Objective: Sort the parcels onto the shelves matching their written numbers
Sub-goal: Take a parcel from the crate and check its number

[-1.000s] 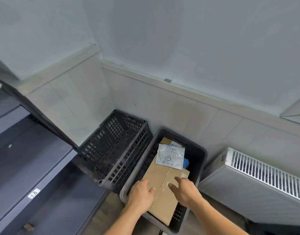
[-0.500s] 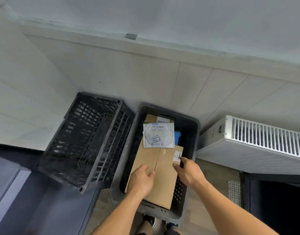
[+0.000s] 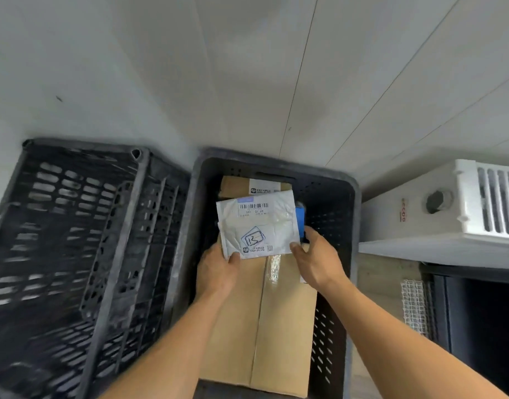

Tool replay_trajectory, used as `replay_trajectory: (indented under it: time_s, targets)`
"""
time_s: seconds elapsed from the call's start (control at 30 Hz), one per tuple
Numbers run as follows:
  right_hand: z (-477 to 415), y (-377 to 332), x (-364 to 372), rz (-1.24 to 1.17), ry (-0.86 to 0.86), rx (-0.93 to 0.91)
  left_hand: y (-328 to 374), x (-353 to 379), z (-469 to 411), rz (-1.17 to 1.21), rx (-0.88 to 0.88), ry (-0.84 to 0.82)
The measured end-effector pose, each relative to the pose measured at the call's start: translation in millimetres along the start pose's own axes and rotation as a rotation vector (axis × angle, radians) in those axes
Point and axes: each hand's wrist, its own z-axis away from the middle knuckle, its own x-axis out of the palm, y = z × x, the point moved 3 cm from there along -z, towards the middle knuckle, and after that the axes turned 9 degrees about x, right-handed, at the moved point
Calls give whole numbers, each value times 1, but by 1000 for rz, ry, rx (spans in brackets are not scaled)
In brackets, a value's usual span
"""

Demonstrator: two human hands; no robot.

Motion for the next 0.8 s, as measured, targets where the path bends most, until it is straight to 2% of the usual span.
replay_trajectory:
  time_s: [0.17,0.3,0.8]
  targets:
    - [-28,3,24,-57,-7,-20,-8,9,-38,-52,-15,20]
    - [-32,10,33,-85,-23,-13,-16,13,-41,11,-1,78]
    - [37,6,-22,-219,-14,-18,38,-28,55,327,-13,177]
